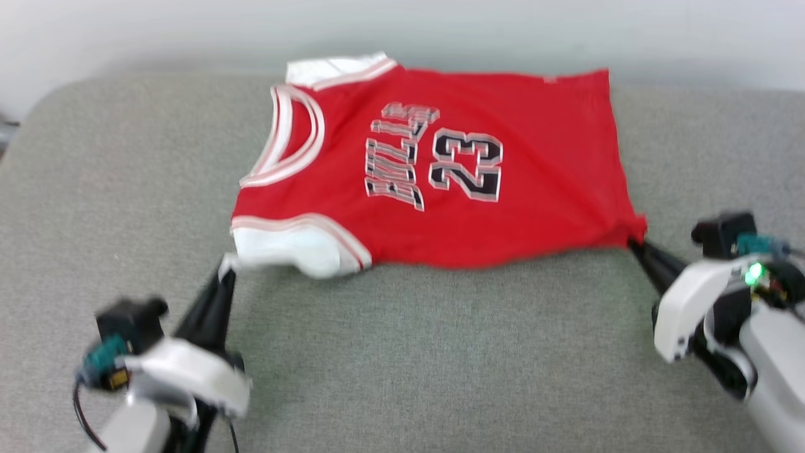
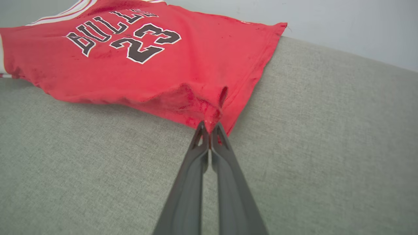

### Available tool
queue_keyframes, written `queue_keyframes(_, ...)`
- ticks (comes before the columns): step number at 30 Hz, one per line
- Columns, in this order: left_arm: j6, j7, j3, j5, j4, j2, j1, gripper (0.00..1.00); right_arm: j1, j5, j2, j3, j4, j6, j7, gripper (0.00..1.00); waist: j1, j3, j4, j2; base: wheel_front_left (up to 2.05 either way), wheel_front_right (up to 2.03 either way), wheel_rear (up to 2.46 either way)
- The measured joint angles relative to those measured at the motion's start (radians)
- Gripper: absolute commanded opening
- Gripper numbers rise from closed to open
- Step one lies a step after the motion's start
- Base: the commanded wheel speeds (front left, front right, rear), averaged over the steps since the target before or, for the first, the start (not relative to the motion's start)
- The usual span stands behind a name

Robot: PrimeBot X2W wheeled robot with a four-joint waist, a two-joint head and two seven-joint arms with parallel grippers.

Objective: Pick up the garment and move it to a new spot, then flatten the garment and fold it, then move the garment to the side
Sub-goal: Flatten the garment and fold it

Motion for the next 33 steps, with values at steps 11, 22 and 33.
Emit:
queue_keyframes(11, 0.056, 0.009, -0.014, -0.078, -0.055, -0.018, 0.372, 0.00, 0.329, 0.063, -0.076, -0.011, -0.136, 0.000, 0.045, 0.00, 0.0000, -0.161, 0.014, 0.0000, 0.00, 0.00, 0.00)
queue_keyframes(22, 0.097, 0.017, -0.021, -0.123, -0.105, -0.042, 0.563, 0.00, 0.599, 0.081, -0.106, -0.111, -0.255, 0.000, 0.079, 0.00, 0.0002, -0.215, 0.031, 0.0000, 0.00, 0.00, 0.00)
queue_keyframes(33, 0.107, 0.016, -0.016, -0.108, -0.144, -0.027, 0.574, 0.00, 0.688, 0.045, -0.083, -0.219, -0.360, 0.000, 0.115, 0.00, 0.0004, -0.192, 0.036, 0.0000, 0.00, 0.00, 0.00)
